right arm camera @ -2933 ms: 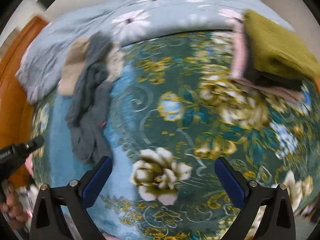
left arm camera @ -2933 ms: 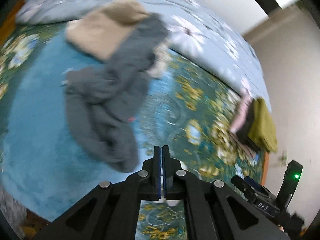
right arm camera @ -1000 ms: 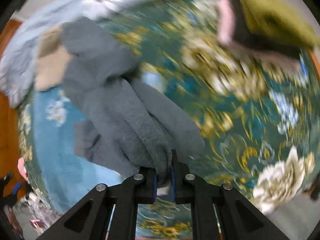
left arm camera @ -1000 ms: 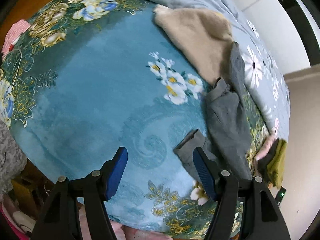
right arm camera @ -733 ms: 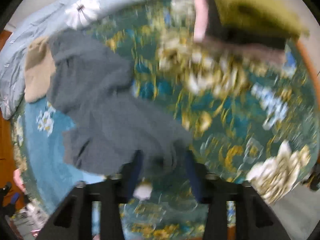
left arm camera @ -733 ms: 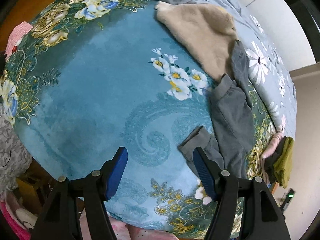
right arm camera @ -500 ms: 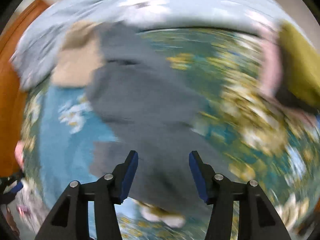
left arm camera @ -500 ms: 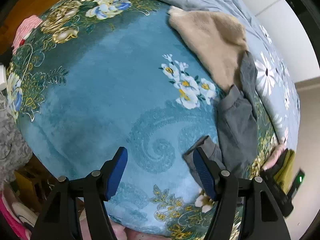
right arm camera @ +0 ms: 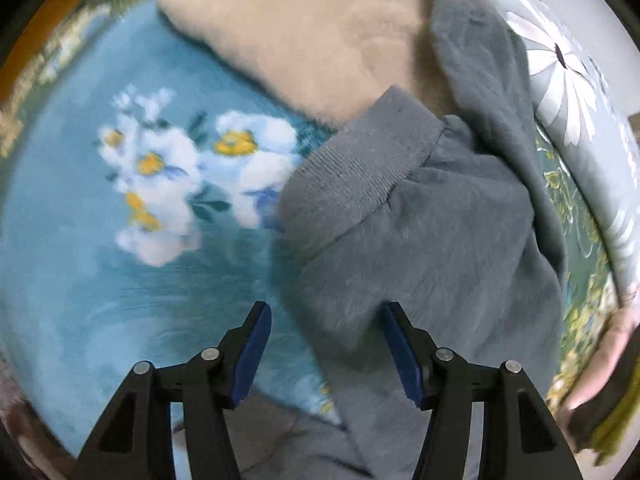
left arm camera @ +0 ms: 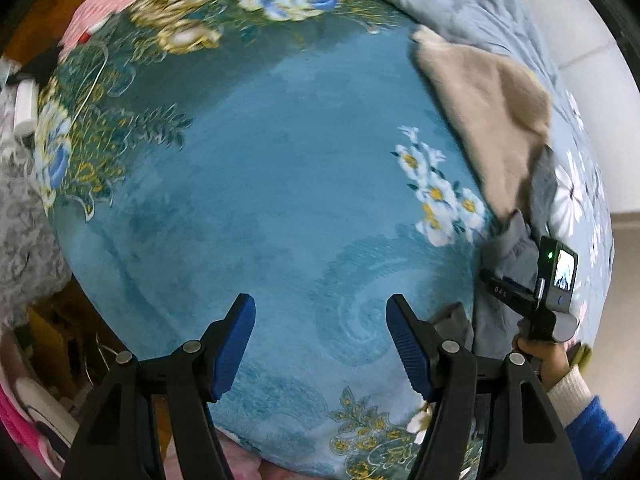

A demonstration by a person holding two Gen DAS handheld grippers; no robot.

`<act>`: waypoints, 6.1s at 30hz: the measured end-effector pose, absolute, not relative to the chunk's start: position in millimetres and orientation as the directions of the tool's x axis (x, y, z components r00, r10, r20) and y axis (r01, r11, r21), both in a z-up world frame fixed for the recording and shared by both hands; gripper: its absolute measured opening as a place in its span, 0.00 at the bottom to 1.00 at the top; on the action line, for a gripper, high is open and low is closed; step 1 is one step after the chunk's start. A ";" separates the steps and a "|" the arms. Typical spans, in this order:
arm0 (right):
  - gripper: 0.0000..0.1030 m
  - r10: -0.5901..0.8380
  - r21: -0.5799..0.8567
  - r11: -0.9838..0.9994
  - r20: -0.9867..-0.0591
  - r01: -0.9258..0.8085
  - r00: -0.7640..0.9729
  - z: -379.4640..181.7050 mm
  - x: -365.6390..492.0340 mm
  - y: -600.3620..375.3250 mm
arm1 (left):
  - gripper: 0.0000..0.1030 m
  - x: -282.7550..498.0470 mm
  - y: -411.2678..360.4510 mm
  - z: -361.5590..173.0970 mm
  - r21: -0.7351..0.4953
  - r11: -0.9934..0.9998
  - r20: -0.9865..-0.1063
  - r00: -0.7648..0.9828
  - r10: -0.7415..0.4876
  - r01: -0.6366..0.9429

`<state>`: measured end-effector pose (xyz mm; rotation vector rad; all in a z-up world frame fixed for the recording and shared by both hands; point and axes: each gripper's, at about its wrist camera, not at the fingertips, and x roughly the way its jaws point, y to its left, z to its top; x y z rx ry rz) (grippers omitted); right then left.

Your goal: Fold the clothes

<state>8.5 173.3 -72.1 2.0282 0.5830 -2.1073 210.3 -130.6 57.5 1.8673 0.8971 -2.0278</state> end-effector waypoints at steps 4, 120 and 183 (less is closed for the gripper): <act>0.34 0.234 -0.230 -0.904 -0.972 0.362 -0.031 -84.1 -2.0 184.5 | 0.67 213.1 -141.0 52.4 -0.271 -0.759 -0.962 -0.155 0.223 0.592; 0.22 0.122 -0.140 -0.978 -0.985 -0.152 0.120 -76.6 -98.9 195.2 | 0.06 71.1 -268.0 -101.0 -0.295 -0.739 -0.923 0.018 0.384 0.605; 0.04 -0.056 0.220 -0.604 -0.970 -0.766 -0.235 -18.4 70.6 475.8 | 0.00 -41.0 -264.8 -31.7 -0.217 -0.836 -0.968 -0.224 0.116 0.503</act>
